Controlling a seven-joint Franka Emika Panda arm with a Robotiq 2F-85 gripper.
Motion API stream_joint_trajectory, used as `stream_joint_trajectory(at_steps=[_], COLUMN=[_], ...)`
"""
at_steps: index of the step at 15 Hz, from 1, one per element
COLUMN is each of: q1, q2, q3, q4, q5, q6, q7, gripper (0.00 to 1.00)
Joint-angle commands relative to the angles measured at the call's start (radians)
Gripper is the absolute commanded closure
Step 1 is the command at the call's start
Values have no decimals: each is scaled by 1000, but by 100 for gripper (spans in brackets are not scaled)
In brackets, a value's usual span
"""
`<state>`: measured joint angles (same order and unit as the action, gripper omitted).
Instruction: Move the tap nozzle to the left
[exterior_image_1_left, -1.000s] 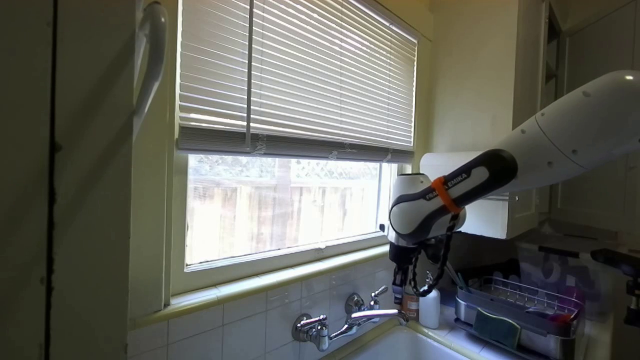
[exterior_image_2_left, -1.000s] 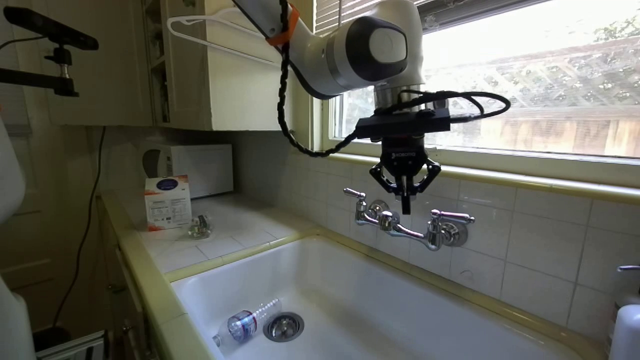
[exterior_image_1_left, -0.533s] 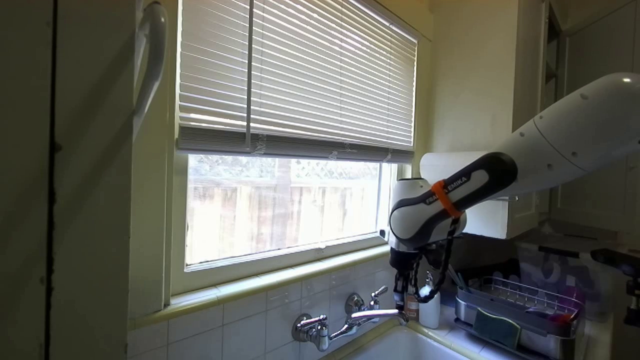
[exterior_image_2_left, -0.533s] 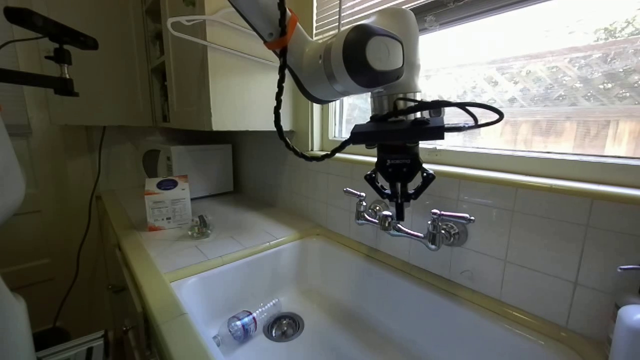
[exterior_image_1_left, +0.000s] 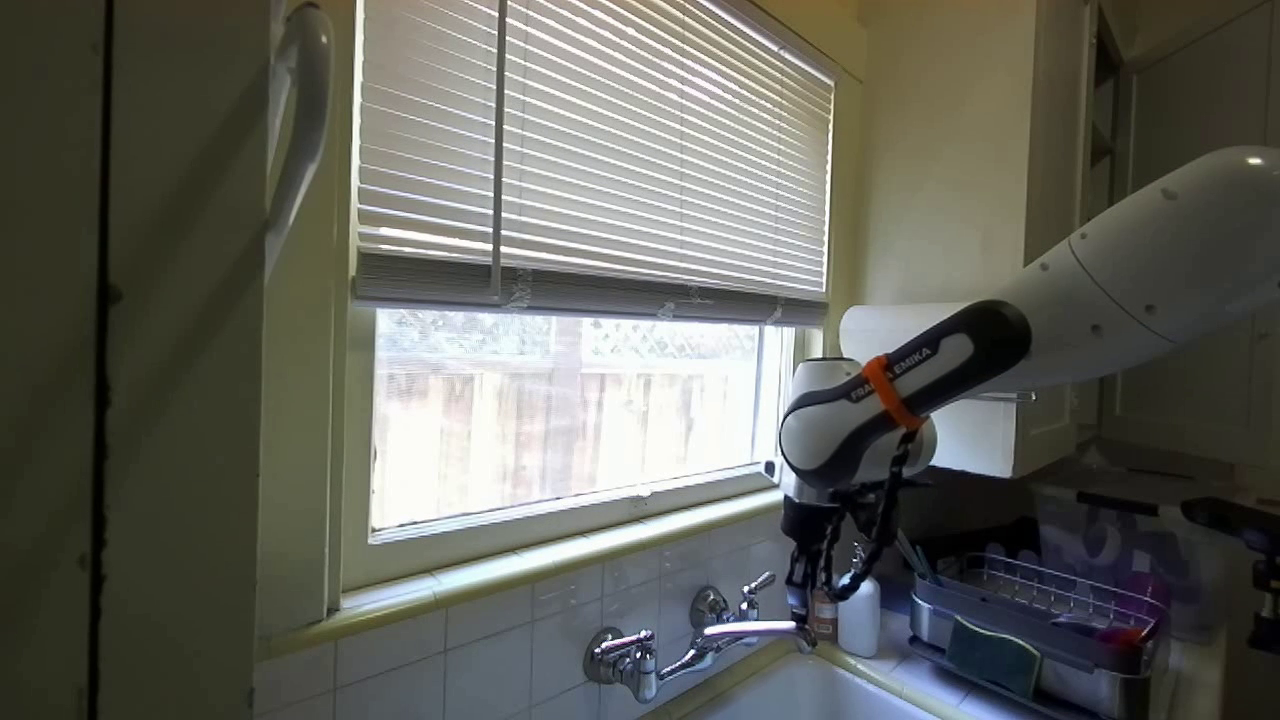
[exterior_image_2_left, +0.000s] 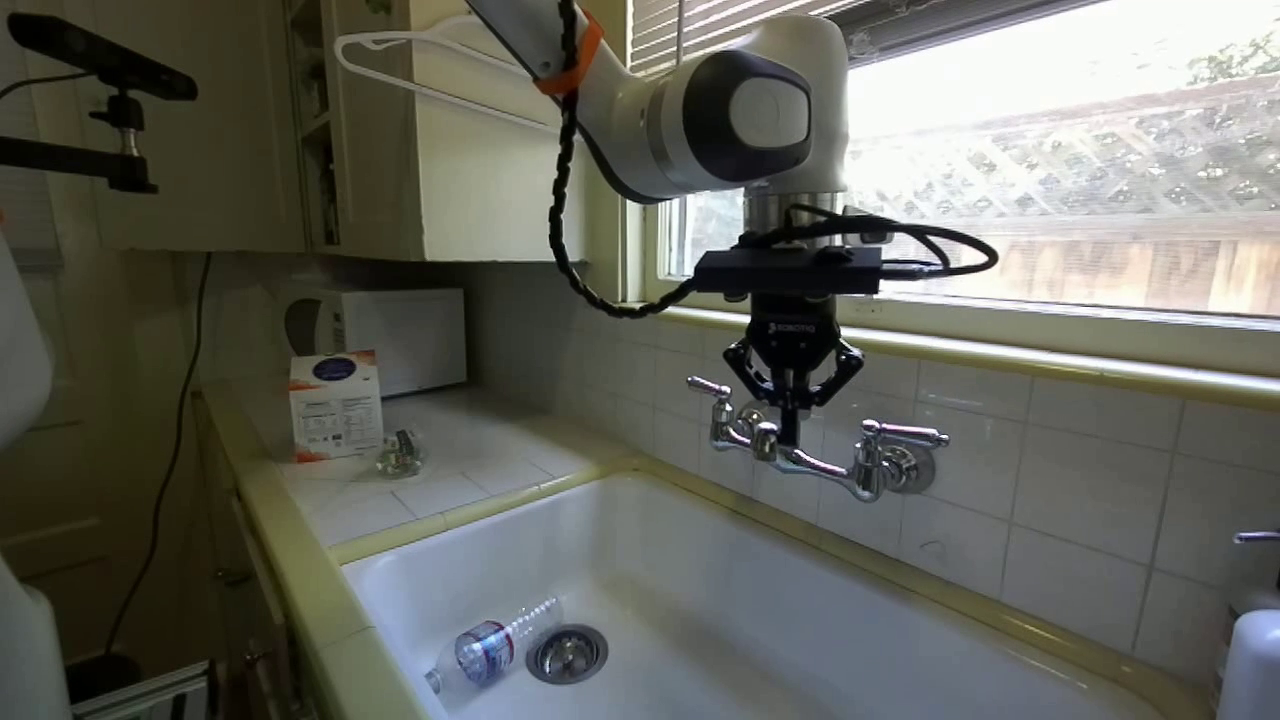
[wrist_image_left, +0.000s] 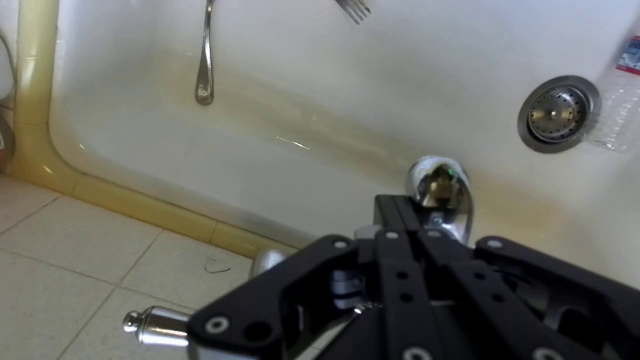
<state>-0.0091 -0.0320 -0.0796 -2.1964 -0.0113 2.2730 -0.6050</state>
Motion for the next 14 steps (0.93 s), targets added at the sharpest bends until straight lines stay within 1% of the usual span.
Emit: stream_joint_trajectory(at_steps=[1,14], q1=[0,11], q2=[-17,-38], q3=[18,45], q4=[-10,-23], q5=[65,93], q6=[-55,-99], q7=[1,22], gripper=[100,100])
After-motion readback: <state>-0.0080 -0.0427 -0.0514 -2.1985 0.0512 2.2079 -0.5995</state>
